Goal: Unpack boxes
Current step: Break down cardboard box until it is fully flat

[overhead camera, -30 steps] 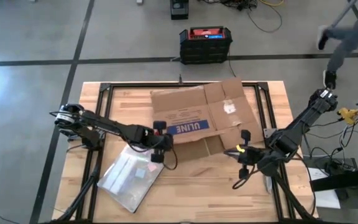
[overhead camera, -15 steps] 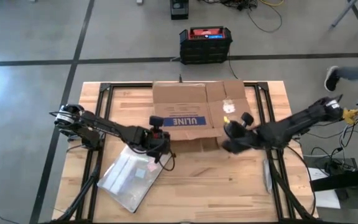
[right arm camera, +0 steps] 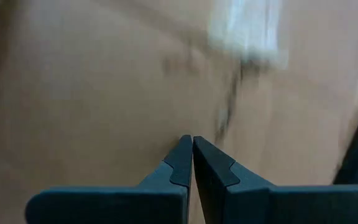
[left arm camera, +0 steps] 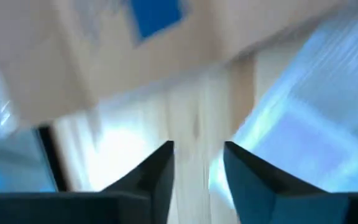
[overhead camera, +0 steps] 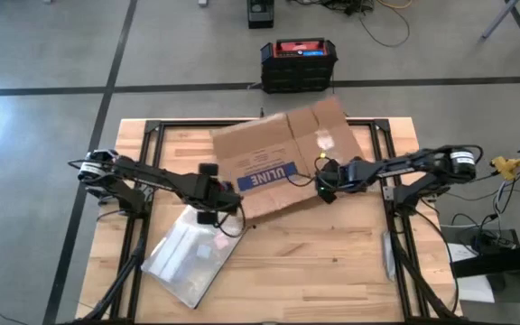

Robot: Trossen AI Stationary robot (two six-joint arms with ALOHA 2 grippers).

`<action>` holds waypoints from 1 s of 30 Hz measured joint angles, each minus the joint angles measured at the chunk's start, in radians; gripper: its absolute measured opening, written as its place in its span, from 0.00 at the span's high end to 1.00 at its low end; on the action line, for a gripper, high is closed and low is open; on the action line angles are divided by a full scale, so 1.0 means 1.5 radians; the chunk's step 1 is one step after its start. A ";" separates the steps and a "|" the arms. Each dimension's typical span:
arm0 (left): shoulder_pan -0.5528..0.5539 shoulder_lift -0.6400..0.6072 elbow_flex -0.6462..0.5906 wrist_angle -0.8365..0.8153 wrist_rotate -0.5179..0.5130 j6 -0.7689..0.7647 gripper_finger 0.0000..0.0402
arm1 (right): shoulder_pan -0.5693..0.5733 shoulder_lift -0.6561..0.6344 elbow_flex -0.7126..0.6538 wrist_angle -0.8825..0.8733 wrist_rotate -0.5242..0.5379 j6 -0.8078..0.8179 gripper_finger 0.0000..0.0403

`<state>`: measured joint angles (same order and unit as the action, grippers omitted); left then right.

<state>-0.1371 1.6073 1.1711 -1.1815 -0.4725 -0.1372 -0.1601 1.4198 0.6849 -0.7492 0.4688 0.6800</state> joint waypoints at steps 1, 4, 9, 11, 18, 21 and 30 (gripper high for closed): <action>0.000 -0.004 0.008 -0.033 0.000 -0.044 0.63 | -0.003 0.013 0.000 -0.003 0.001 0.004 1.00; -0.003 -0.021 0.018 -0.076 0.001 -0.171 0.58 | -0.002 0.046 0.000 -0.039 -0.003 0.041 1.00; -0.017 -0.048 -0.016 0.020 -0.020 -0.262 0.55 | 0.033 0.053 0.002 -0.097 -0.113 0.096 1.00; -0.017 -0.048 -0.039 0.101 -0.027 -0.265 0.55 | 0.071 0.039 0.001 -0.107 -0.174 0.114 1.00; -0.006 -0.027 -0.157 0.407 0.001 -0.277 0.62 | 0.224 -0.052 0.049 -0.289 -0.145 0.271 1.00; 0.016 -0.006 -0.195 0.462 0.042 -0.295 0.66 | 0.267 -0.100 0.069 -0.309 -0.103 0.297 1.00; 0.133 0.047 -0.240 0.607 0.047 -0.276 0.74 | 0.236 -0.200 0.094 -0.267 -0.012 0.179 1.00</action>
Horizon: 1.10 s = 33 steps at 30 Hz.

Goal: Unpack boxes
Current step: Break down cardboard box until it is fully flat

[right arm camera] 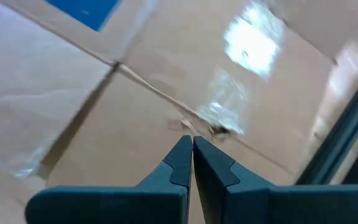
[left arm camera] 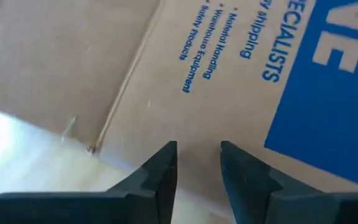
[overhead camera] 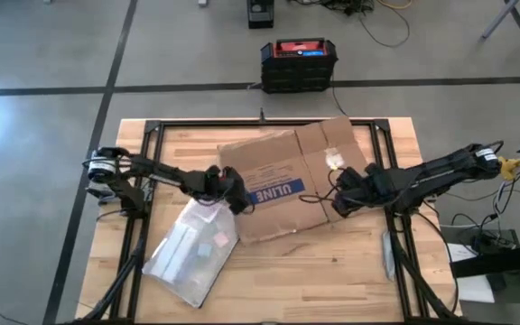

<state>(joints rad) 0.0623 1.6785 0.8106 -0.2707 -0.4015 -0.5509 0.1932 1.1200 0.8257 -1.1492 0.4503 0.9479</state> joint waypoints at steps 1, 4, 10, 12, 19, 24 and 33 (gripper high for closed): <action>0.021 0.004 0.000 0.033 0.000 0.019 0.75 | -0.013 -0.001 0.000 0.009 0.000 -0.018 1.00; 0.088 0.015 0.022 0.123 0.000 0.057 0.77 | -0.045 -0.001 0.000 0.039 0.001 -0.072 1.00; 0.172 -0.005 0.125 0.141 0.005 0.105 0.80 | -0.065 -0.004 0.017 0.097 0.006 -0.256 1.00; 0.172 -0.026 0.162 0.140 0.021 0.149 0.80 | -0.065 -0.015 0.018 0.138 0.020 -0.356 1.00; 0.122 -0.131 0.227 0.135 0.041 0.284 0.81 | -0.067 -0.065 -0.020 0.365 -0.002 -0.676 1.00; 0.073 -0.269 0.199 0.157 0.168 0.340 0.81 | -0.087 -0.098 -0.080 0.543 -0.103 -0.782 1.00; -0.019 -0.504 -0.057 0.387 0.212 0.327 0.81 | -0.182 -0.148 -0.251 0.794 -0.276 -0.815 1.00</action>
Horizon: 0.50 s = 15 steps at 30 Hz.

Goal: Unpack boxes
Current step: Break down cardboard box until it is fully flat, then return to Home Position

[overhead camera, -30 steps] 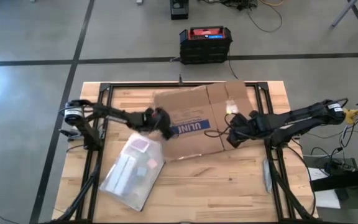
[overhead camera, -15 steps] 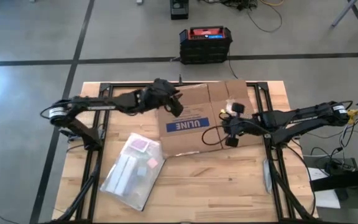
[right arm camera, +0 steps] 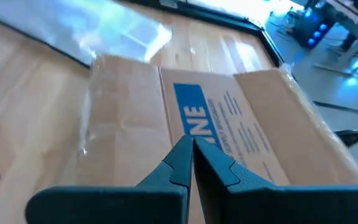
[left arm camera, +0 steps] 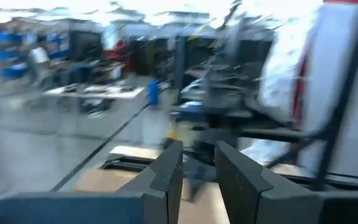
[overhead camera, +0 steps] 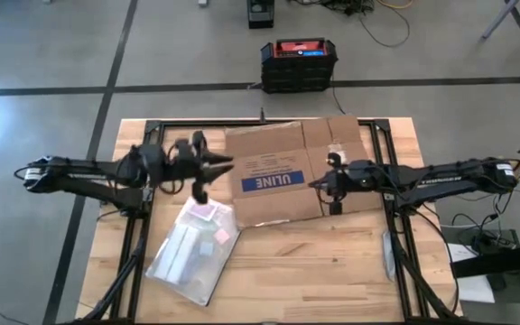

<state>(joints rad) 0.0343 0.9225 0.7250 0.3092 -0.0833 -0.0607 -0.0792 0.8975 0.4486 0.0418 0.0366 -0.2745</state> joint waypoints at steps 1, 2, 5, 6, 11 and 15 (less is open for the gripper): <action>-0.002 -0.017 -0.043 0.038 0.000 -0.001 0.81 | -0.012 -0.007 -0.013 0.021 -0.018 0.007 1.00; -0.002 -0.035 -0.087 0.083 -0.001 -0.009 0.81 | -0.023 -0.016 -0.026 0.031 -0.037 0.012 1.00; 0.001 -0.086 -0.212 0.202 -0.025 -0.047 0.81 | -0.042 -0.035 -0.043 0.035 -0.092 0.014 1.00; 0.002 -0.102 -0.247 0.226 -0.045 -0.060 0.81 | -0.047 -0.042 -0.048 0.035 -0.105 0.013 1.00; 0.002 -0.203 -0.365 0.243 -0.088 -0.105 0.81 | -0.053 -0.101 -0.083 0.032 -0.132 0.020 1.00; 0.002 -0.307 -0.433 0.238 -0.086 -0.107 0.81 | -0.052 -0.164 -0.119 0.031 -0.133 0.047 1.00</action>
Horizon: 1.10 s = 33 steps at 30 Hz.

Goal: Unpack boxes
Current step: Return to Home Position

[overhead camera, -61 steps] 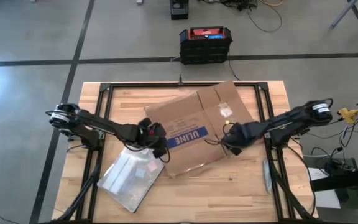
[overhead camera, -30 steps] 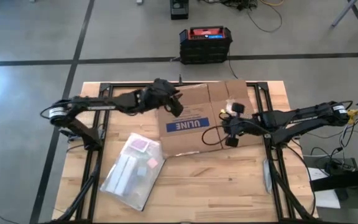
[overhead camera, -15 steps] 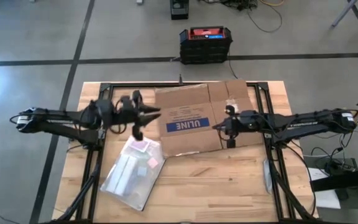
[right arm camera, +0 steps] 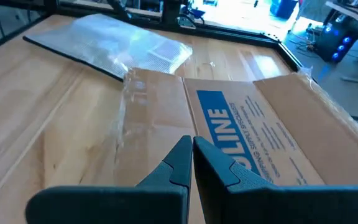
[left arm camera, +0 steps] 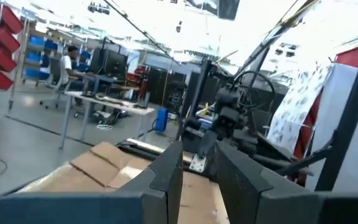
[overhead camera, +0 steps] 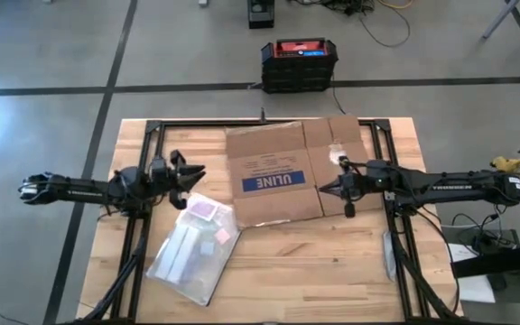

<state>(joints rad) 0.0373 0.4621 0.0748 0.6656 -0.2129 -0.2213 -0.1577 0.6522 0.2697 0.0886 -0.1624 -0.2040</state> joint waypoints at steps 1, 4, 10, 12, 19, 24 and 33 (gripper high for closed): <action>0.000 -0.029 -0.015 0.001 0.000 0.001 0.81 | 0.000 -0.017 -0.012 -0.001 0.000 0.004 1.00; 0.000 -0.123 -0.043 -0.056 0.017 0.005 0.81 | 0.000 -0.071 -0.045 -0.001 -0.003 0.031 1.00; -0.001 -0.298 -0.044 -0.165 0.256 -0.005 0.81 | 0.000 -0.200 -0.108 -0.001 -0.129 0.054 1.00; -0.001 -0.308 -0.043 -0.156 0.327 0.014 0.81 | 0.000 -0.237 -0.124 -0.001 -0.142 0.060 1.00; -0.001 -0.303 -0.044 -0.260 0.270 0.063 0.81 | -0.001 -0.388 -0.159 -0.003 -0.140 0.105 1.00; 0.000 -0.290 -0.044 -0.305 0.198 0.055 0.81 | -0.001 -0.435 -0.164 -0.037 -0.139 0.120 1.00; -0.001 -0.245 -0.044 -0.321 0.188 0.055 0.81 | 0.004 -0.425 -0.165 -0.033 -0.125 0.016 1.00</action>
<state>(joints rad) 0.0360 0.0944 0.0086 0.1844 0.0685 -0.1394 -0.1513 0.0146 0.0216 0.0397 -0.3497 -0.1804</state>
